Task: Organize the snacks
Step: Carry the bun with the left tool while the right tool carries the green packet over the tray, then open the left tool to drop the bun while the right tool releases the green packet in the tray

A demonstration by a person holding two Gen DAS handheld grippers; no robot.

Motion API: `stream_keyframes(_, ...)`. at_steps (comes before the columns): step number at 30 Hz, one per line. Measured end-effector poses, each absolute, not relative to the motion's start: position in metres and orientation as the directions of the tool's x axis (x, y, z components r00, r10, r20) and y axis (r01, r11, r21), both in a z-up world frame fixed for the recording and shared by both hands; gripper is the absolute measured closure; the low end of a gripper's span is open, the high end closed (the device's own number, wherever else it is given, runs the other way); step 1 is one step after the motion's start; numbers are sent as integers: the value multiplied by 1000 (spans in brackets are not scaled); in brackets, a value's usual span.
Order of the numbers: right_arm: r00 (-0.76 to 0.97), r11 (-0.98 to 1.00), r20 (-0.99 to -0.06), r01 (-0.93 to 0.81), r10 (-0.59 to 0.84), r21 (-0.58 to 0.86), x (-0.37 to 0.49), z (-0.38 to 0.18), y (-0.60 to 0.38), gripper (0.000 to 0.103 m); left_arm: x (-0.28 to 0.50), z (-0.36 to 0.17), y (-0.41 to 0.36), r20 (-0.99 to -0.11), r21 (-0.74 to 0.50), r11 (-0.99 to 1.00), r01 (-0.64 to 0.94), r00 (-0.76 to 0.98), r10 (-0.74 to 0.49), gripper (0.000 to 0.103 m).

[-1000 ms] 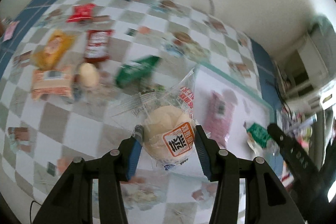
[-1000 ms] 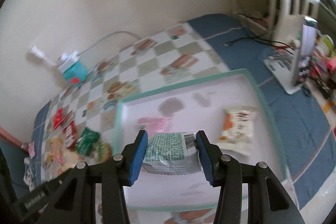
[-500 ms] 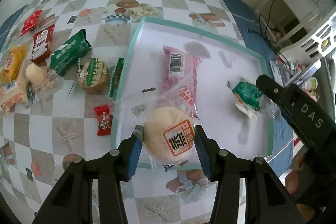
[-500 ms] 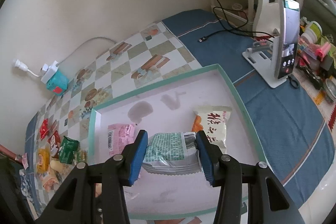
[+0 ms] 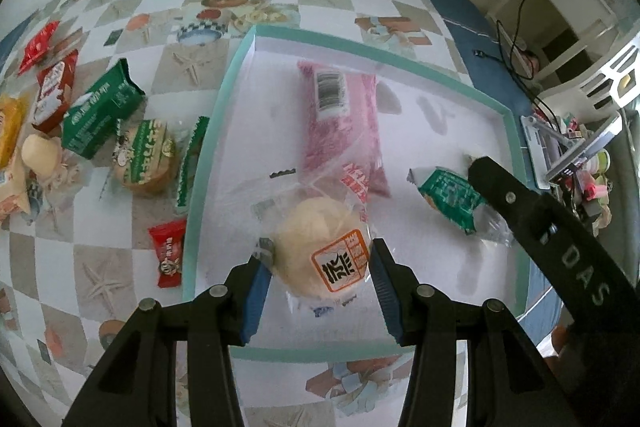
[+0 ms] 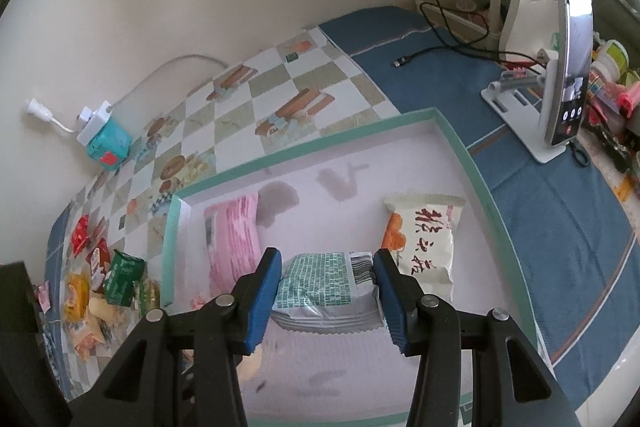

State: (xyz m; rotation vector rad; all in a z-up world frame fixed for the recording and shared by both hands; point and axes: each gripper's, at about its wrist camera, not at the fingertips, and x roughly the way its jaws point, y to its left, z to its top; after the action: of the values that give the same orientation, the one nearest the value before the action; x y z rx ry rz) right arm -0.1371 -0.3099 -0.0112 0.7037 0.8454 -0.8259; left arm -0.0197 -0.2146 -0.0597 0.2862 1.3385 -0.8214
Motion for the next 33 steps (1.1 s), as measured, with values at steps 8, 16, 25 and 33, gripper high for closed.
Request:
stream_keyframes(8, 362, 486, -888, 852, -283, 193, -136, -26, -308, 51, -13, -61, -213, -934, -266, 708, 654, 9, -358, 49)
stream_keyframes(16, 335, 438, -912, 875, -238, 207, -146, -34, -309, 51, -9, -64, -211, -943, -244, 719, 651, 14, -332, 38)
stream_keyframes(25, 308, 419, -921, 888, -239, 189, -151, -35, -311, 51, -2, -57, -202, -938, -255, 732, 632, 21, -345, 26)
stream_keyframes(33, 309, 426, -913, 887, -268, 175, -150, -24, -309, 51, 10, -38, -188, -921, -284, 751, 596, 48, -386, 20)
